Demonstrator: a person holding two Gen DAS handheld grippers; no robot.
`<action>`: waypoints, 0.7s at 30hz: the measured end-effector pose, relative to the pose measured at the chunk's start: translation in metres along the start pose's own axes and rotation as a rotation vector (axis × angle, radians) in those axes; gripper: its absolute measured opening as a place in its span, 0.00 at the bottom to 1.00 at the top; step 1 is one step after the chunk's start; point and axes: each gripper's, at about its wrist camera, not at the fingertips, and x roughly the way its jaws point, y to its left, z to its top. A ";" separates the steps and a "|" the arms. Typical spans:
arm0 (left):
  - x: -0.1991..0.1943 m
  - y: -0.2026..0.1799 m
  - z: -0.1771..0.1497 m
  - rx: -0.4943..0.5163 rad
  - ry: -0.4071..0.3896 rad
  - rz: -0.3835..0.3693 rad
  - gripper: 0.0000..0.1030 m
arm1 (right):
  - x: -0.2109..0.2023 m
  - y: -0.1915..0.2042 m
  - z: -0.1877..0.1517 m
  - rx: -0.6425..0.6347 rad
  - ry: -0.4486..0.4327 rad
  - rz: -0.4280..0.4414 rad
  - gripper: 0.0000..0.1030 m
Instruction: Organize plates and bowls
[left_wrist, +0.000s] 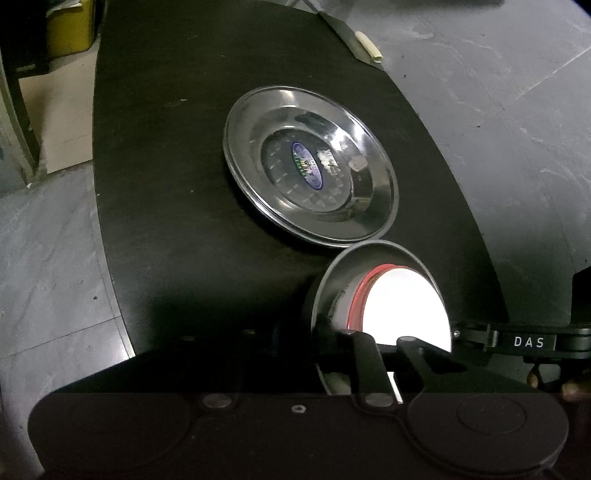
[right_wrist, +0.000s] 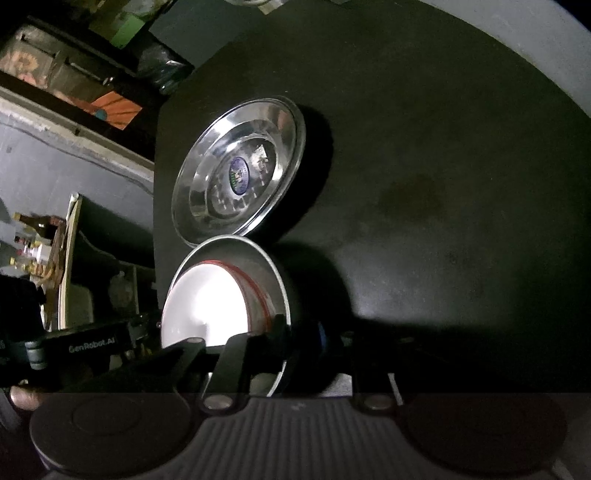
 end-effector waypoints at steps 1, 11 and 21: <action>0.000 -0.001 0.000 0.003 0.000 0.003 0.20 | 0.000 -0.001 0.000 0.008 0.001 0.002 0.20; 0.002 -0.003 -0.001 0.006 -0.009 -0.001 0.11 | 0.004 -0.005 -0.002 0.092 0.007 0.005 0.15; 0.001 -0.007 0.001 -0.004 -0.014 0.004 0.08 | 0.007 -0.009 -0.003 0.173 0.019 0.032 0.13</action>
